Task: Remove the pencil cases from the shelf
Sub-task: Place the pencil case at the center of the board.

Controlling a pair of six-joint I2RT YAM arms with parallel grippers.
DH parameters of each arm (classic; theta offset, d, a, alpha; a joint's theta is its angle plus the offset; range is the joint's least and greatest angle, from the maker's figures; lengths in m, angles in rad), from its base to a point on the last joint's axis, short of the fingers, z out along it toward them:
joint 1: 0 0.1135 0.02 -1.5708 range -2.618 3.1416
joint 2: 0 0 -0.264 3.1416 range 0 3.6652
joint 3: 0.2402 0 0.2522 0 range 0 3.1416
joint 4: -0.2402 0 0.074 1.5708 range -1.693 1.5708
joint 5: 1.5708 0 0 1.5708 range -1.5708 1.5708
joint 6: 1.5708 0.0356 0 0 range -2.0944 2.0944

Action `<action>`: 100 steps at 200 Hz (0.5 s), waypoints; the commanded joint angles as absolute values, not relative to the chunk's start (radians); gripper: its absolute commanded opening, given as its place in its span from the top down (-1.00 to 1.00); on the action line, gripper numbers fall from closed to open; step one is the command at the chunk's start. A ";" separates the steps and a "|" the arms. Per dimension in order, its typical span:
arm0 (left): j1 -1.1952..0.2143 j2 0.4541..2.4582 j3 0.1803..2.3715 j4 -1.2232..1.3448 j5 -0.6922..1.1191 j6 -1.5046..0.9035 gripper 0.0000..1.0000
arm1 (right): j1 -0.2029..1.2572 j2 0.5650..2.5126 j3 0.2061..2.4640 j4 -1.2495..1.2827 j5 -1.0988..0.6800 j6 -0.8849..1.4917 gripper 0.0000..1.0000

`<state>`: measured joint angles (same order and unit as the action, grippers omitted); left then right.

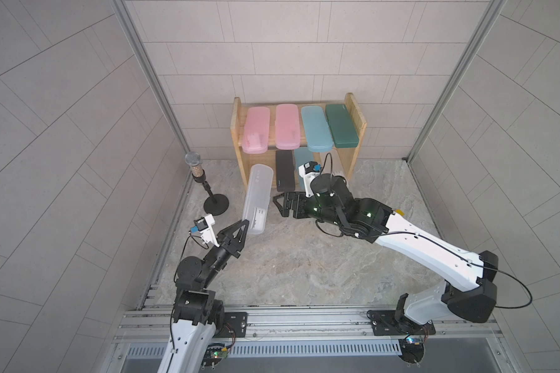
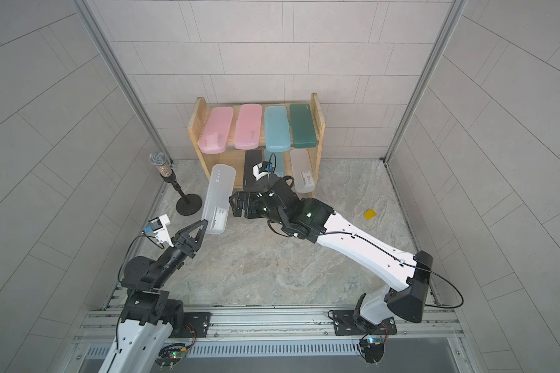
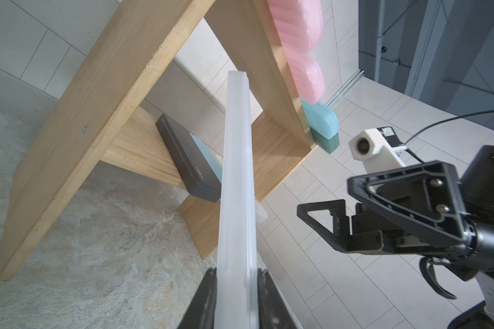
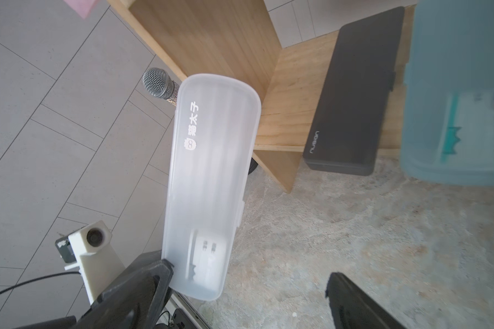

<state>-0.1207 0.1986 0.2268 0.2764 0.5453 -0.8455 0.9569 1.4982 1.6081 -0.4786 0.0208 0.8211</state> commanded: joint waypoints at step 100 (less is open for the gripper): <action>-0.126 0.084 0.230 0.198 0.535 -0.827 1.00 | 1.014 1.730 1.856 -0.499 0.043 0.838 -1.00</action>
